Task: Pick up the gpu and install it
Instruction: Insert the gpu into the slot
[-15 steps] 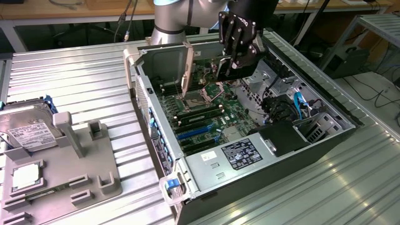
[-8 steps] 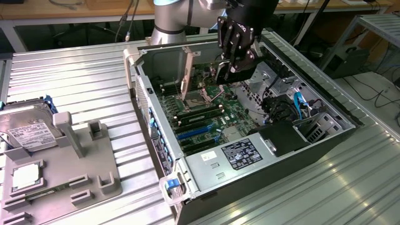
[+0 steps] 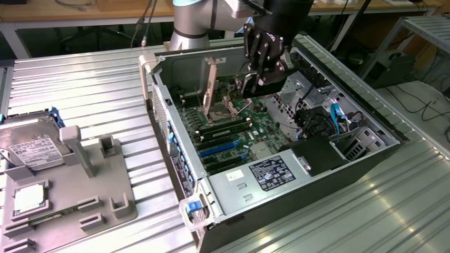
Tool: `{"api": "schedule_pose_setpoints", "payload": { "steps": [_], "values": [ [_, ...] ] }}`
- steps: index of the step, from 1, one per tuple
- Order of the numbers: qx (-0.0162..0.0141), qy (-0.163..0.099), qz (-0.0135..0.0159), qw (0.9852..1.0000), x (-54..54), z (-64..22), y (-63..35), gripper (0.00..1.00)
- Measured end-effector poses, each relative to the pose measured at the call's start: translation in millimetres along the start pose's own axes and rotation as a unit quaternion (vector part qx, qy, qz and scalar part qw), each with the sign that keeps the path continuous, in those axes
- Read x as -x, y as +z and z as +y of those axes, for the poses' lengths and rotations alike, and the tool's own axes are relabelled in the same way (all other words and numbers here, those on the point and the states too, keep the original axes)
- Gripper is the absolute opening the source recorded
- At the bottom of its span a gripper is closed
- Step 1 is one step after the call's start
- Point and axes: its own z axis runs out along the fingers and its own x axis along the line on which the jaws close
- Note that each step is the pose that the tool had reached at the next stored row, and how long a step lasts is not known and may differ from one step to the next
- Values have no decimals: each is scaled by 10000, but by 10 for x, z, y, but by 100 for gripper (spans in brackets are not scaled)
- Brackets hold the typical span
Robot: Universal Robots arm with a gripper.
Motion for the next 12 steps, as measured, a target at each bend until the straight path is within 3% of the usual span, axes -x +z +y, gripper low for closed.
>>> {"api": "schedule_pose_setpoints", "payload": {
  "steps": [8, 12],
  "values": [
    [-7, -8, 25, 10000, 5, 1, 77, 28],
    [-38, -45, 29, 10000, 18, 1, 115, 28]
  ]
}}
